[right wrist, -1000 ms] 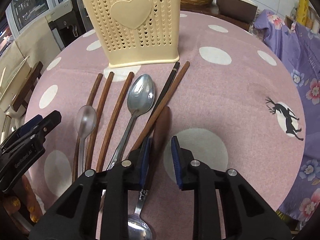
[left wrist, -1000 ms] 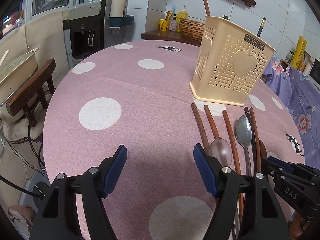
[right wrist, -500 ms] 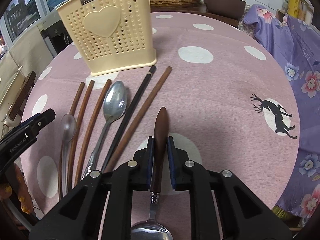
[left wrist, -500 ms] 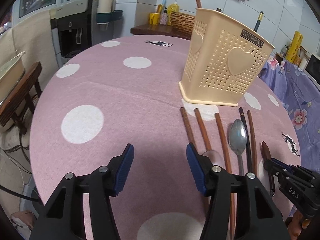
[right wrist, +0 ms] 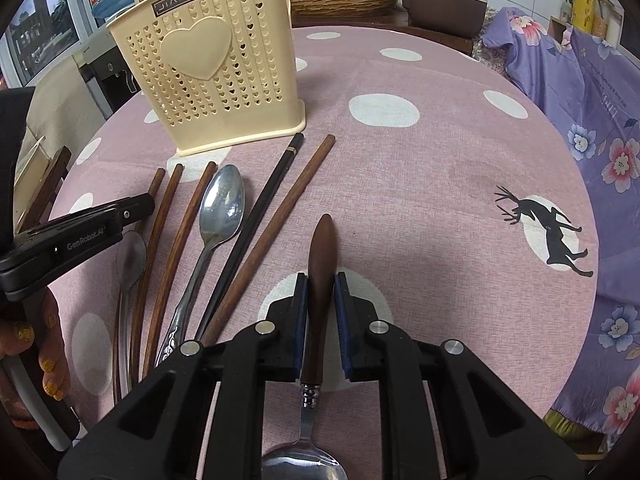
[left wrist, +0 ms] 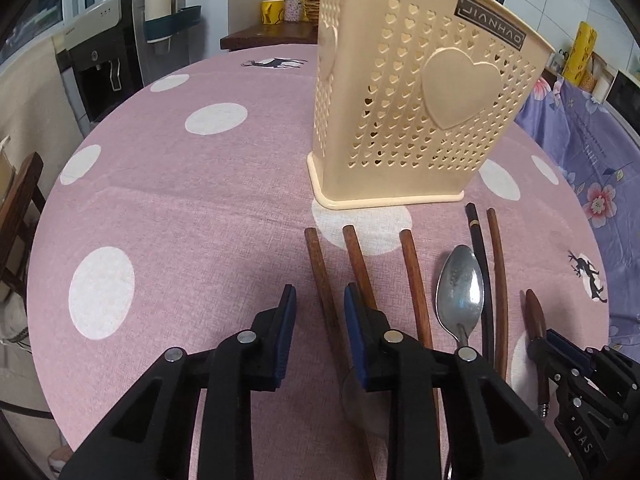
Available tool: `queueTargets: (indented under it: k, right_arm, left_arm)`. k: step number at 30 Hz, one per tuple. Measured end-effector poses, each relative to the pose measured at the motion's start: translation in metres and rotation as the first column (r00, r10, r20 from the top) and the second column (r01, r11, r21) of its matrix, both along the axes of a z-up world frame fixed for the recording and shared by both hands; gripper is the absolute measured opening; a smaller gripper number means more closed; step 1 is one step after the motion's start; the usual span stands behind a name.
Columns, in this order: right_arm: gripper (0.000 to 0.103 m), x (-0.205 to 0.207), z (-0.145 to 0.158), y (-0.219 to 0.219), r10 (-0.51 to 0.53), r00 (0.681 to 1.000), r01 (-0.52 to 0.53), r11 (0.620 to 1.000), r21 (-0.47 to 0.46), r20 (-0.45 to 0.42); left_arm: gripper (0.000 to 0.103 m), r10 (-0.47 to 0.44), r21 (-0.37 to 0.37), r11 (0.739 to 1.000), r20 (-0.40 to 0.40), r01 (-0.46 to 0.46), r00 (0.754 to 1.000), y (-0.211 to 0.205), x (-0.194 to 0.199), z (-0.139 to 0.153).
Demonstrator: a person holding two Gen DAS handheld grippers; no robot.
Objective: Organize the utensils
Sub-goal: 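Grasp a wooden chopstick with the left tool while the right tool grasps a wooden-handled spoon, then lift the chopstick and spoon and lower them into the cream holder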
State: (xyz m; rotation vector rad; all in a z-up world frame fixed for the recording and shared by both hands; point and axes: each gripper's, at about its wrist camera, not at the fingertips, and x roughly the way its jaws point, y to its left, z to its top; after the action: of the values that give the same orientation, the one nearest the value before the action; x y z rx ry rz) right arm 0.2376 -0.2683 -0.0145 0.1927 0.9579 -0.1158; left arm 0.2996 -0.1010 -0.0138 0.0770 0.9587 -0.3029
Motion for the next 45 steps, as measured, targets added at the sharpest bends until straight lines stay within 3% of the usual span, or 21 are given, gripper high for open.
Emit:
queueTargets:
  k: [15, 18, 36, 45]
  right_arm:
    - [0.015, 0.015, 0.001, 0.002, 0.002, 1.000, -0.003, 1.000, -0.026, -0.019]
    - [0.015, 0.019, 0.001, -0.002, 0.001, 1.000, -0.001, 1.000, -0.001, -0.028]
    - [0.016, 0.034, 0.002, -0.004, 0.018, 0.999, -0.017, 1.000, 0.017, -0.037]
    - [0.016, 0.030, 0.012, -0.010, 0.026, 0.999, -0.028, 0.998, 0.064, 0.033]
  left_arm:
    - [0.019, -0.022, 0.070, 0.997, 0.001, 0.022, 1.000, -0.014, 0.016, 0.002]
    - [0.012, -0.016, 0.075, 0.997, 0.004, 0.016, 1.000, -0.015, 0.017, 0.002]
    - [0.009, 0.000, 0.044, 0.999, -0.003, 0.000, 1.000, -0.014, 0.018, 0.002]
    - [0.008, 0.023, -0.009, 1.000, -0.005, -0.023, 1.000, -0.007, 0.019, 0.006]
